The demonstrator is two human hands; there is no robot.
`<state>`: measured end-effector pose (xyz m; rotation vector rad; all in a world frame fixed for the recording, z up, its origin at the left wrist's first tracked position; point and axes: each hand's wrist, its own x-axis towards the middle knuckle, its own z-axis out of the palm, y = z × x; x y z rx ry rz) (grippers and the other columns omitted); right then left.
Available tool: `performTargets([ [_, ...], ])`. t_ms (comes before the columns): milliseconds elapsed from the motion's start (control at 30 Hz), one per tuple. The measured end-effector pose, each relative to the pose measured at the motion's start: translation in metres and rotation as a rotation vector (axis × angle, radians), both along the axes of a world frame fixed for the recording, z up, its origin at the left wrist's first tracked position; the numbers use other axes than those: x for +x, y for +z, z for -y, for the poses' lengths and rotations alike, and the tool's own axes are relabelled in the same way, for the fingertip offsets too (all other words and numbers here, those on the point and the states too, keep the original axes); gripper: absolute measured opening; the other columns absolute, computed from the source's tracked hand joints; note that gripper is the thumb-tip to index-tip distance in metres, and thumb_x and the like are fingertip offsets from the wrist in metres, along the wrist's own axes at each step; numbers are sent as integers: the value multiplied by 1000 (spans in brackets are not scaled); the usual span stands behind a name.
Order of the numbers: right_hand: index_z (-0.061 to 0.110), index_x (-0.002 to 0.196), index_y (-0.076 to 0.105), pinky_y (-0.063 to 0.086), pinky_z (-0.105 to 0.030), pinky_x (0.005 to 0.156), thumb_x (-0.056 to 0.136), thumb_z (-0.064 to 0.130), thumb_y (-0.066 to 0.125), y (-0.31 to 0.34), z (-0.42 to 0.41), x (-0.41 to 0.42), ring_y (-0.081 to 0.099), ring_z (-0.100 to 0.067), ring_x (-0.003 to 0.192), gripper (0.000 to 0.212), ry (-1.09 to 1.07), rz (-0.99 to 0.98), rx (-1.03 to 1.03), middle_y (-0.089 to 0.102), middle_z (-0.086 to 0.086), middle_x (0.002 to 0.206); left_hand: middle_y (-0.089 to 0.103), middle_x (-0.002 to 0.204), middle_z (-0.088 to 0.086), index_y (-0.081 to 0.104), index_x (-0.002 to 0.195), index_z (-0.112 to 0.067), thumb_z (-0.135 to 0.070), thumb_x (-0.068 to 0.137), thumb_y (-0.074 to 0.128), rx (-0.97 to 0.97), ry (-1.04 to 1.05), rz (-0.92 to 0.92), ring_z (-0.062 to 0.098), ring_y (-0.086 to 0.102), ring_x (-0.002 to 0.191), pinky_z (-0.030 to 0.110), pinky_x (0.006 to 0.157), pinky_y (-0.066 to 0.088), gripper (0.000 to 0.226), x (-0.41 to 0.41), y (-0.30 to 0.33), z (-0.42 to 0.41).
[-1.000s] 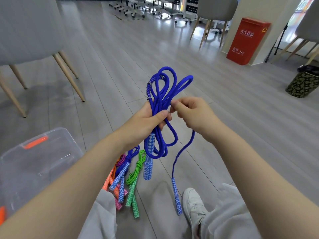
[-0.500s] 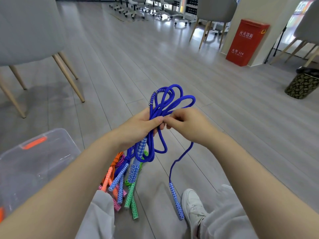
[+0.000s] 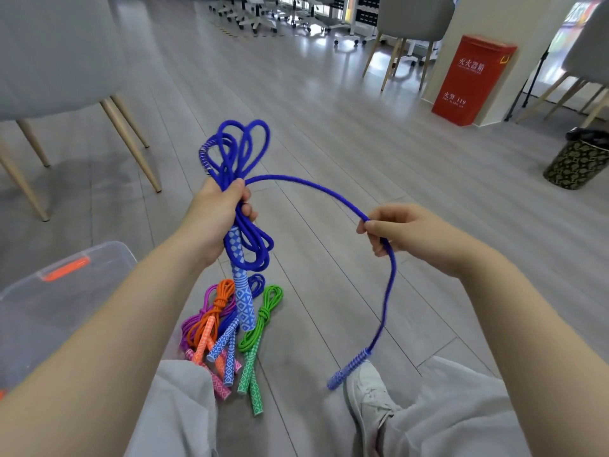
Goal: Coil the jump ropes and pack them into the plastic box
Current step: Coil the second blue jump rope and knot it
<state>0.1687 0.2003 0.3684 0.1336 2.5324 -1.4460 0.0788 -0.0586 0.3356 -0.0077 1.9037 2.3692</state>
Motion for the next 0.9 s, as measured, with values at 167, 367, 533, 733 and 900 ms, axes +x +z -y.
performTargets([
  [167, 16, 98, 73, 59, -28, 81, 96, 24, 58, 4, 18, -3, 63, -12, 87, 18, -78, -158, -59, 68, 0, 94, 68, 97, 6, 52, 119, -8, -6, 100, 44, -122, -215, -59, 9, 48, 55, 30, 68, 52, 21, 18, -2, -20],
  [367, 12, 96, 74, 56, -20, 68, 94, 23, 60, 12, 37, -11, 61, -8, 68, 18, -182, -302, -94, 68, -4, 81, 68, 118, 4, 48, 130, -15, -4, 99, 44, -130, -440, -130, 10, 50, 61, 33, 75, 51, 33, 31, -1, -39],
  [533, -2, 100, 69, 59, -23, 69, 91, 8, 63, 12, 50, -16, 72, -15, 70, 15, -227, -325, -245, 72, -16, 84, 62, 81, 6, 48, 128, -17, -8, 98, 48, -154, -505, -173, 14, 54, 66, 38, 77, 50, 31, 36, -2, -47],
  [733, -1, 93, 62, 59, -27, 59, 83, 2, 69, 4, 60, -19, 68, -15, 59, 13, -315, -382, -229, 71, -14, 76, 62, 72, -9, 49, 110, -27, -11, 98, 46, -365, -524, -231, 15, 54, 69, 42, 76, 54, 20, 38, -3, -45],
  [900, -3, 100, 62, 59, -28, 66, 85, -1, 66, -3, 57, -21, 69, -19, 68, 15, -253, -286, -337, 72, -17, 83, 55, 65, -8, 51, 104, -24, -14, 96, 50, -438, -460, -239, 12, 52, 61, 33, 67, 53, 13, 37, -3, -41],
])
